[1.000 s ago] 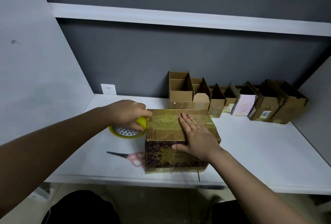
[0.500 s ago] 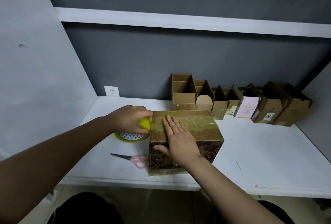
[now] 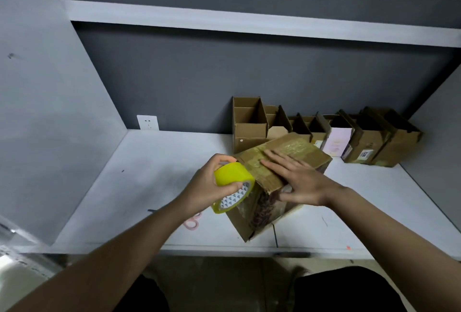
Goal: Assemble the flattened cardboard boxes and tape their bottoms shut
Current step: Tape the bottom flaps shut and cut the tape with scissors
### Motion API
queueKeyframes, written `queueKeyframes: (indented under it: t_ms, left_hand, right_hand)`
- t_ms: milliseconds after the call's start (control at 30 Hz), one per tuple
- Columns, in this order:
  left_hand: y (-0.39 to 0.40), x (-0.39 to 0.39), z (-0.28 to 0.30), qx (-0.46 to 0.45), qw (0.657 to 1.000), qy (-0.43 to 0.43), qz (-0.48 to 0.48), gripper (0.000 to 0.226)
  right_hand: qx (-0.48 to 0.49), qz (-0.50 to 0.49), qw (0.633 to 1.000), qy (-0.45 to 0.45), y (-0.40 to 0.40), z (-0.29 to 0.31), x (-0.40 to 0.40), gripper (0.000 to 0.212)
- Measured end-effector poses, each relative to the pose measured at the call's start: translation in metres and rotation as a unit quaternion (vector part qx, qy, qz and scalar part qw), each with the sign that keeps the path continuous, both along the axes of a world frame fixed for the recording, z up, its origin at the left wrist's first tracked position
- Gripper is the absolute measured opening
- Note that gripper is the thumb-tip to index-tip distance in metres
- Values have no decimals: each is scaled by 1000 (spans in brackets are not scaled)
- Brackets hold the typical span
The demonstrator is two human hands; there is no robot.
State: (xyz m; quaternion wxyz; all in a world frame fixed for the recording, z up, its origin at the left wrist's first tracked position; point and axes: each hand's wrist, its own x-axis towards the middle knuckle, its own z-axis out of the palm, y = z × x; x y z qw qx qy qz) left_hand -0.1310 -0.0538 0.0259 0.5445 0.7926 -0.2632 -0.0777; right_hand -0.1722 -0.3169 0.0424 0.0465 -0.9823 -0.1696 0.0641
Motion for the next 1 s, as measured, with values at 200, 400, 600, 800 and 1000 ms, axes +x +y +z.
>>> queueKeyframes:
  t_ms: [200,400,600,800,1000]
  left_hand:
    - [-9,-8,-2,-56,998,41,-2,43]
    - [1,-10,-8,-66,995,69,-20,50]
    - [-7,-12,4,85,991,-101,34,44]
    - [0,-12,11,287,949,-110,62,44]
    - [-3,-11,-8,298,953,-31,53,39]
  right_hand:
    - [183,-168,968,-17,36,-10,8,48]
    - [99,-192,975,-57,46,-24,12,56]
    - [82,-188,977,-64,45,-25,13,55]
    - [81,-189,978,-45,46,-21,12,55]
    - [83,-193,977,-40,48,-18,12,54]
